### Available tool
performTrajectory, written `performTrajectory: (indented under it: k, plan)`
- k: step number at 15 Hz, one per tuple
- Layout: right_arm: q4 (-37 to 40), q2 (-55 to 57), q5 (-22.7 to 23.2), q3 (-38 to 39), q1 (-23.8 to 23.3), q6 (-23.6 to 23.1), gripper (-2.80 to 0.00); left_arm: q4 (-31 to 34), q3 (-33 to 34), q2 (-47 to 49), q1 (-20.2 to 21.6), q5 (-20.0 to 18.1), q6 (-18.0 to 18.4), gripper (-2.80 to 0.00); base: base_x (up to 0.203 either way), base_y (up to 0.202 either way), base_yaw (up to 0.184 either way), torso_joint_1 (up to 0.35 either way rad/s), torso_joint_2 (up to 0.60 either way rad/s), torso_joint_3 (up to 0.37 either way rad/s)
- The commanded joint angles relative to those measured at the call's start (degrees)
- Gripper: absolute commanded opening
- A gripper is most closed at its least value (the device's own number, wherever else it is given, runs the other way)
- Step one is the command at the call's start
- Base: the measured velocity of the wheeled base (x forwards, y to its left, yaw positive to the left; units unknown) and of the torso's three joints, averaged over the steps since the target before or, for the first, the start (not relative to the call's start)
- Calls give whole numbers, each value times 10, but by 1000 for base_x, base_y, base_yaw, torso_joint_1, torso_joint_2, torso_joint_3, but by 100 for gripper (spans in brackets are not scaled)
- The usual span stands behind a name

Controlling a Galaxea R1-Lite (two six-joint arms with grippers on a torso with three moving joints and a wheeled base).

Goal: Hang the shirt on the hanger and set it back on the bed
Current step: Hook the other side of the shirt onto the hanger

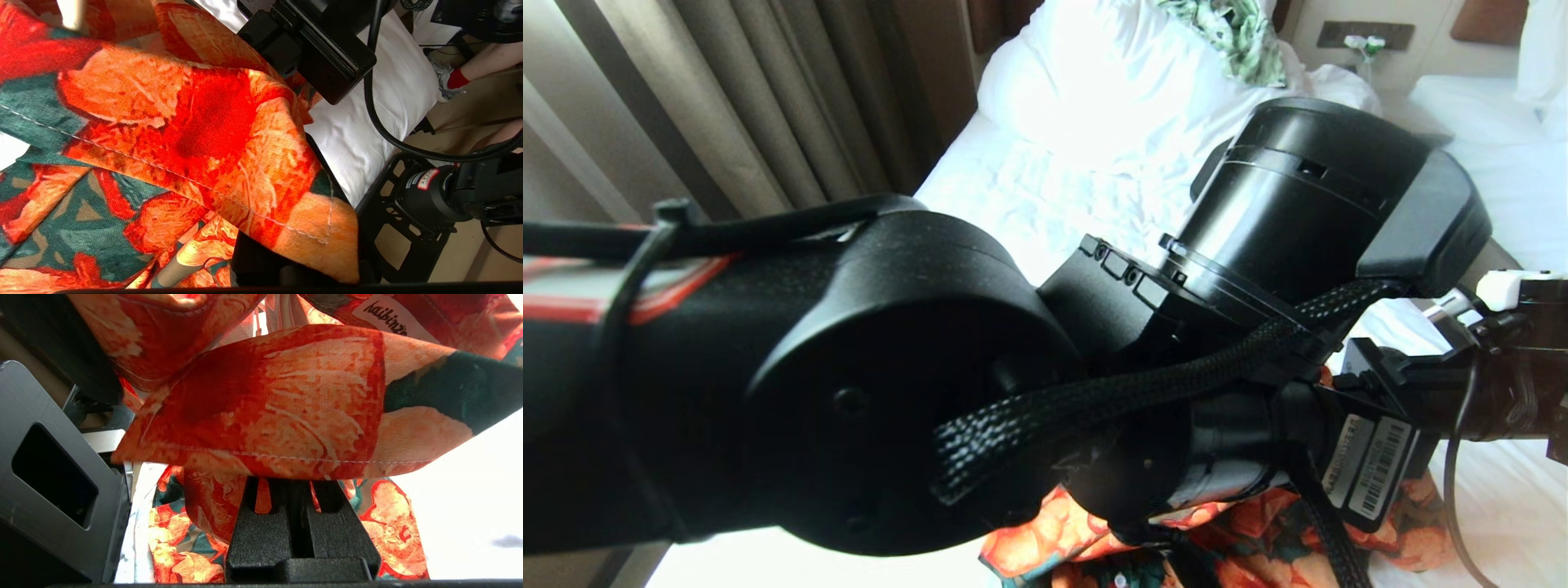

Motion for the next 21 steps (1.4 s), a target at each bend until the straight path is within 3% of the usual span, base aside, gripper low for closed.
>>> performTrajectory:
  k: [1,2,3,10,14,17,18,21]
  plan:
    - [-2,2,5,0,-1,-1,-280,1,0,1,-2,0,-2,-280,0,0,0,0,0,0]
    - [-2,2,5,0,-1,-1,-280,0,0,1,-5,-1,-4,-280,0,0,0,0,0,0]
    - [-3,1,5,0,-3,0,-280,-3,0,2,-5,-1,-5,0,0,0,0,0,0,0]
    - [-4,-2,5,-1,-9,0,-280,-30,29,-15,-22,-2,-28,0,0,0,0,0,0,0]
    - [-6,-2,8,0,-9,0,-280,-33,162,-88,-43,-37,-73,0,0,0,0,0,0,0]
    - [-6,-2,9,3,-7,0,-280,-35,208,-134,-7,-40,-76,0,0,0,0,0,0,0]
    - [-6,-3,16,4,-5,-1,-280,-39,237,-151,12,-39,-75,-280,0,0,0,0,0,0]
    - [-6,-32,19,4,10,6,-280,-57,308,-224,88,-38,-65,-280,0,0,0,0,0,0]
